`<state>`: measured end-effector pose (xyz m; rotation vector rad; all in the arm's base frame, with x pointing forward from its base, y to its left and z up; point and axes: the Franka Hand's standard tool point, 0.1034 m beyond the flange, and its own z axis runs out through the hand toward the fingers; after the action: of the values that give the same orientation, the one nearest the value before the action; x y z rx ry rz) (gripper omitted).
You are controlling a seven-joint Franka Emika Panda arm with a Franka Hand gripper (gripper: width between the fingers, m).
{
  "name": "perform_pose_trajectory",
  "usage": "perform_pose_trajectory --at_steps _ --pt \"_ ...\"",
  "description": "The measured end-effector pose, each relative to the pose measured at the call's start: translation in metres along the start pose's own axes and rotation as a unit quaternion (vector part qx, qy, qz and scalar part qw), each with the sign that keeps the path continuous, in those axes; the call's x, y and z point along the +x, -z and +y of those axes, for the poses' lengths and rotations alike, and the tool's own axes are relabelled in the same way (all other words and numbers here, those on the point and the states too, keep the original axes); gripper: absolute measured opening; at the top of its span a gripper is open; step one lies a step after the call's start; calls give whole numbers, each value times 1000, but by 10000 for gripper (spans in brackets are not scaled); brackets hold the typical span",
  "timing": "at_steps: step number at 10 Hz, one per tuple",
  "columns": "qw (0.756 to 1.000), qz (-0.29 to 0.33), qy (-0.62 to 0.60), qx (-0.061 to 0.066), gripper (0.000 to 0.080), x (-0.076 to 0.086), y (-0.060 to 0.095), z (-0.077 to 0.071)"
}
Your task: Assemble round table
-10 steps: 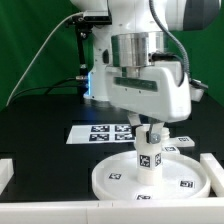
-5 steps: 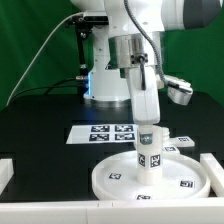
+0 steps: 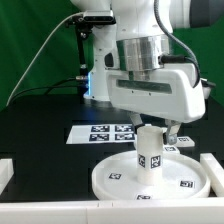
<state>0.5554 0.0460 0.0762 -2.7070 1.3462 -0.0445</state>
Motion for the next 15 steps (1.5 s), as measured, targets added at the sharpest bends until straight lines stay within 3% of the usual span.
perform_pose_trajectory --at_steps 3,5,9,13,15 --pt "994 0 110 0 649 0 0 0" --pt "950 1 313 -1 649 2 1 -1" --pt "905 2 426 -7 649 4 1 1" --pt "742 23 669 -38 649 11 2 -1" --pt "749 26 661 -38 649 12 2 0"
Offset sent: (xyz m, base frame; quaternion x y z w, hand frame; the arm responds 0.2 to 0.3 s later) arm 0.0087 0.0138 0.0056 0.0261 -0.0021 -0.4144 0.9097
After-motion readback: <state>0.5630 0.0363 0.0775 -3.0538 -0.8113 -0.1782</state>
